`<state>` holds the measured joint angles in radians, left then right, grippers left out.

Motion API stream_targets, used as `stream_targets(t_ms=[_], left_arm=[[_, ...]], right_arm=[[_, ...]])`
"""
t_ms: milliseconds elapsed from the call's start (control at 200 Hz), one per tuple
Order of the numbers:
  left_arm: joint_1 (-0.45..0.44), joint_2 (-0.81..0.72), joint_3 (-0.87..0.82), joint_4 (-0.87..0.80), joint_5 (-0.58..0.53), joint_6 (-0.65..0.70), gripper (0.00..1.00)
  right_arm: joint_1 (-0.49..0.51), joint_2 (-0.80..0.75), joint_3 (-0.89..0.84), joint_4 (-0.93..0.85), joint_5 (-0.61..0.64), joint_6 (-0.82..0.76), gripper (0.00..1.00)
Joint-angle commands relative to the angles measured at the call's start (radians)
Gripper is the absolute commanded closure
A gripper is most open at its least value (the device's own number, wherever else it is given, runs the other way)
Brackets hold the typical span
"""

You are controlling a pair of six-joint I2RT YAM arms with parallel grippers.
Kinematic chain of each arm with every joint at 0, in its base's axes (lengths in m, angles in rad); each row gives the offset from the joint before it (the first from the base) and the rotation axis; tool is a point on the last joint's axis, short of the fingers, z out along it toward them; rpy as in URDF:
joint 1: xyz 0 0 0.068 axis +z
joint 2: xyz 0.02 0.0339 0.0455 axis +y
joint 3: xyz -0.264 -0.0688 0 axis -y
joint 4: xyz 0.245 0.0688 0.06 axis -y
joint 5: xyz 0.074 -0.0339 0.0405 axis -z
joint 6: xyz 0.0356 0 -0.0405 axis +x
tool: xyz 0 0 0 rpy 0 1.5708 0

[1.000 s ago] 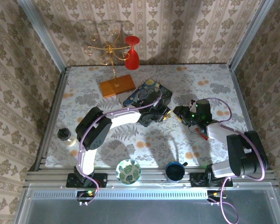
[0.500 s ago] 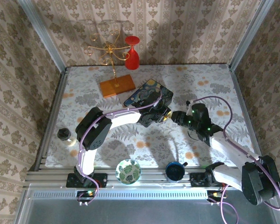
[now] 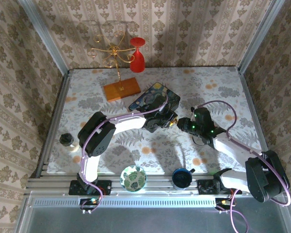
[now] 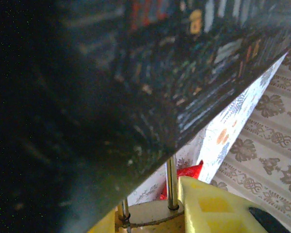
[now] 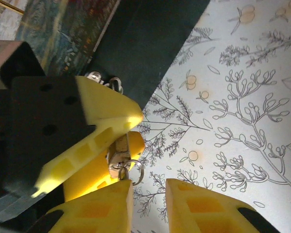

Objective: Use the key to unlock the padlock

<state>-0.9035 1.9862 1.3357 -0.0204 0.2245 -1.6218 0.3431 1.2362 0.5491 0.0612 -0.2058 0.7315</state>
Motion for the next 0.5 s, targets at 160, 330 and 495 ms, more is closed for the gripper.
stream_targets(t_ms=[160, 330, 495], left_arm=[[-0.007, -0.017, -0.023, 0.000, 0.079, -0.029, 1.00], [-0.006, -0.015, -0.024, 0.002, 0.081, -0.031, 1.00], [-0.005, -0.015, -0.023, 0.003, 0.080, -0.030, 1.00]], right_arm=[[0.005, 0.058, 0.028, 0.099, -0.066, 0.089, 0.78], [0.002, 0.027, 0.026, 0.086, -0.052, 0.090, 0.78], [-0.003, -0.015, 0.026, 0.037, -0.014, 0.091, 0.77]])
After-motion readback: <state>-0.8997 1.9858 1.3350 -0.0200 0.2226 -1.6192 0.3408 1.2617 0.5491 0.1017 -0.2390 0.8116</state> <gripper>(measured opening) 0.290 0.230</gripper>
